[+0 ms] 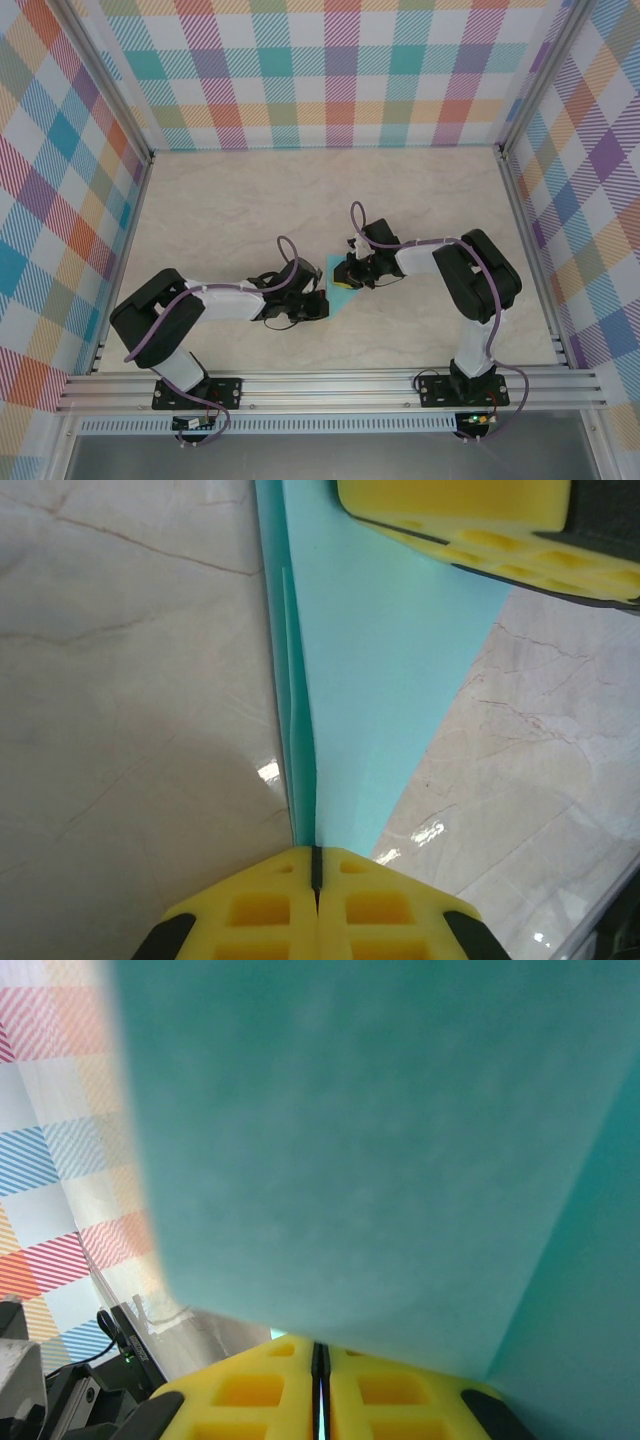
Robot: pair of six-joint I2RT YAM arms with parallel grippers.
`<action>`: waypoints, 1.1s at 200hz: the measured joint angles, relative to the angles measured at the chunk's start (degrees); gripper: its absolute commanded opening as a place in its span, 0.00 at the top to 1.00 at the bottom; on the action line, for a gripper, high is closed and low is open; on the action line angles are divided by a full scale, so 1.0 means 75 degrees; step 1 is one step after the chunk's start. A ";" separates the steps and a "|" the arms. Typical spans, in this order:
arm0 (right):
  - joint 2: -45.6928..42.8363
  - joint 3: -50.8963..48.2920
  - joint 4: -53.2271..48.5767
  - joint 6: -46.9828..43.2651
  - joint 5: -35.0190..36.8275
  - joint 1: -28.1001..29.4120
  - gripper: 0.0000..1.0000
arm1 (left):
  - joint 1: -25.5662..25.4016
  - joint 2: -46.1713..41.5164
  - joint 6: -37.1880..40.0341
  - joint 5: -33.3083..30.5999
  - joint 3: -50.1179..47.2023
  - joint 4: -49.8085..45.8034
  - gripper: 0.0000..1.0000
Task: Fold a paper plane with a square sheet of paper (pick it up from the middle)
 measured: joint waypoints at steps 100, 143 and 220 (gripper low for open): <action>0.0055 0.0108 -0.0201 -0.0149 -0.0009 0.0000 0.89 | -0.0219 -0.1177 0.0067 -0.0530 0.0163 -0.1804 0.83; 0.0055 0.0108 -0.0204 -0.0172 -0.0009 0.0000 0.89 | -0.0070 -0.1865 -0.0192 -0.0539 0.0294 -0.1466 0.81; 0.0085 0.0134 -0.0230 -0.0169 -0.0058 -0.0015 0.89 | -0.0009 0.0265 -0.0743 -0.0096 0.0624 0.0364 0.86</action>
